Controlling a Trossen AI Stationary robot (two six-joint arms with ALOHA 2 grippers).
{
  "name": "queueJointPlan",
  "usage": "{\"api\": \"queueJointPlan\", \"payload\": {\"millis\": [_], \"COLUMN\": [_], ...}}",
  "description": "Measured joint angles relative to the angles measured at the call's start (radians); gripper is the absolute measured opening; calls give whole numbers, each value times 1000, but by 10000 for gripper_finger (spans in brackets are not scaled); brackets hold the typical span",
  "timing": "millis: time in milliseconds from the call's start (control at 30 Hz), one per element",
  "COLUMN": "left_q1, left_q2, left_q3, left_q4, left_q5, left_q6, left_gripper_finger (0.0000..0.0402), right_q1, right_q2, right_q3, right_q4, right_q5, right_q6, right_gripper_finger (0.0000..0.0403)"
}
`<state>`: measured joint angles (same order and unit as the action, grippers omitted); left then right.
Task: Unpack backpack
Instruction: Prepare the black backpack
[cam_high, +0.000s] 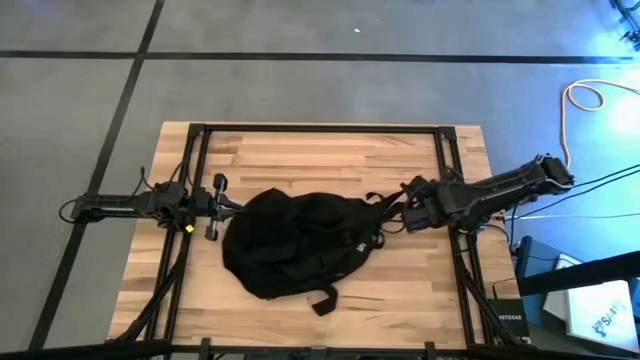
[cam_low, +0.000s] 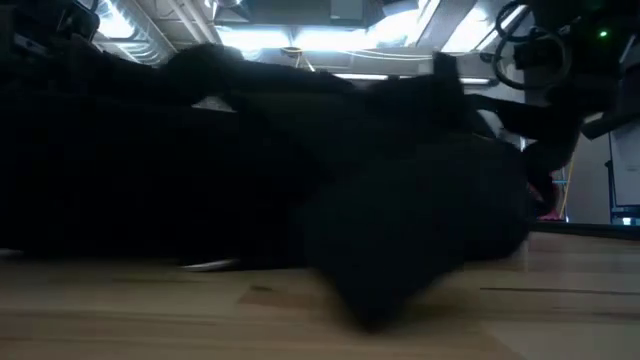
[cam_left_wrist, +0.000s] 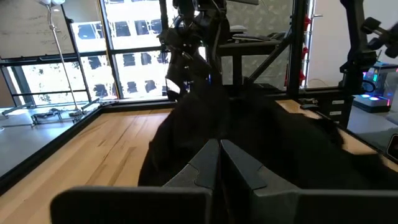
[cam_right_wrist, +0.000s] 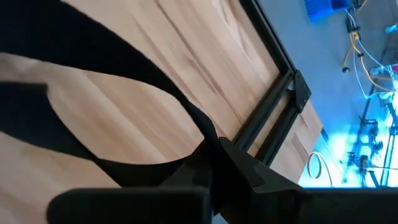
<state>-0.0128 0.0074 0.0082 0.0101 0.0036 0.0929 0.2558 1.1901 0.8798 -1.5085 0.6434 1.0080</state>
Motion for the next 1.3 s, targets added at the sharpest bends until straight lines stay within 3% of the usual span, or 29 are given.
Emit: {"api": "queueJointPlan", "payload": {"millis": [267, 400, 600, 733, 1067, 1200, 1300], "left_q1": [0, 0, 0, 0, 0, 0, 0], "left_q2": [0, 0, 0, 0, 0, 0, 0], "left_q3": [0, 0, 0, 0, 0, 0, 0], "left_q4": [0, 0, 0, 0, 0, 0, 0], "left_q5": [0, 0, 0, 0, 0, 0, 0], "left_q6": [0, 0, 0, 0, 0, 0, 0], "left_gripper_finger": [0, 0, 0, 0, 0, 0, 0], "right_q1": [0, 0, -1, -1, 0, 0, 0], "right_q2": [-52, -52, -52, -57, -56, -56, -49], "right_q3": [-31, -66, -86, -70, 25, 59, 55], "right_q4": [-28, 87, 179, 182, 209, 497, 809], "right_q5": [-1, -66, -56, -28, 183, 149, -2], "right_q6": [33, -59, -132, -115, -226, -436, -654], "right_gripper_finger": [1, 1, 11, 68, 280, 316, 322]}}
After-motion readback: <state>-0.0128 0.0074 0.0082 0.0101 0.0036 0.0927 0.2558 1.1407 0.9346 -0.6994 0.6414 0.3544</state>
